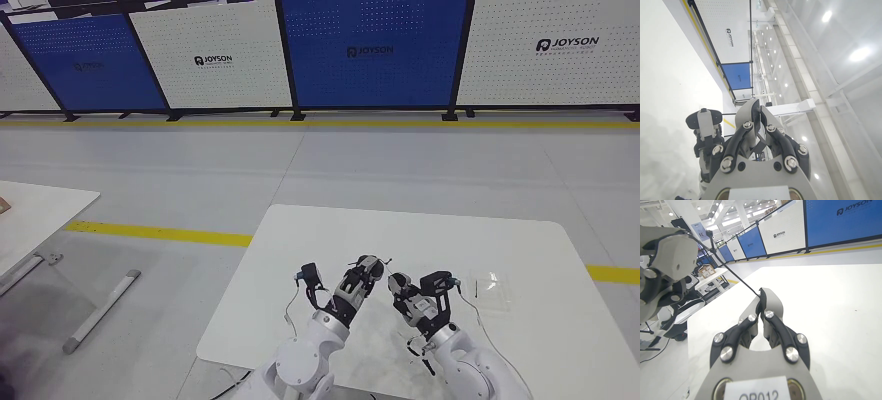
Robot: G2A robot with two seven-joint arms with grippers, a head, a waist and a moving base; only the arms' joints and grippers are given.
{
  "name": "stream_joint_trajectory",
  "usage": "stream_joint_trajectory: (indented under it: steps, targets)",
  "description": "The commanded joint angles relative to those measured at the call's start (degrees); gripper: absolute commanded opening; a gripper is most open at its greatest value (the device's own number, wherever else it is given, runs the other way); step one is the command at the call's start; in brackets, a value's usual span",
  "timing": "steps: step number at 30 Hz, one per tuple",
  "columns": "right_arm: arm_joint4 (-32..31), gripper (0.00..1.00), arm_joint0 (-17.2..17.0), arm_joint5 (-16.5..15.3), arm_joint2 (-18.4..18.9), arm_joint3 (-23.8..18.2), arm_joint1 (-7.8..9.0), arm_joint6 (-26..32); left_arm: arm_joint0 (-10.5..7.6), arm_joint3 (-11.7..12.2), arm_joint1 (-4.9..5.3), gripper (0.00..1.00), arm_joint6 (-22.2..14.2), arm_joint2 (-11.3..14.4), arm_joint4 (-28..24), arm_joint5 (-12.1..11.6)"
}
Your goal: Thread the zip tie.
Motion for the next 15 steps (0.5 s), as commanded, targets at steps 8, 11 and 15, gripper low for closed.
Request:
stream_joint_trajectory:
  steps: [8,11,15]
  targets:
    - [0.0,0.00,0.2,-0.2,-0.1,0.4,-0.05,-0.1,0.93,-1.1,0.10,0.00,-0.5,-0.2,0.0,-1.0]
    - [-0.1,0.00,0.3,-0.3,-0.2,0.5,-0.07,-0.1,1.13,-1.2,0.13,0.00,-0.7,-0.2,0.0,-1.1]
    - [0.3,0.00,0.3,-0.5,-0.4,0.4,-0.12,-0.6,1.05,-1.0,0.13,0.00,-0.9,-0.1,0.2,-0.8]
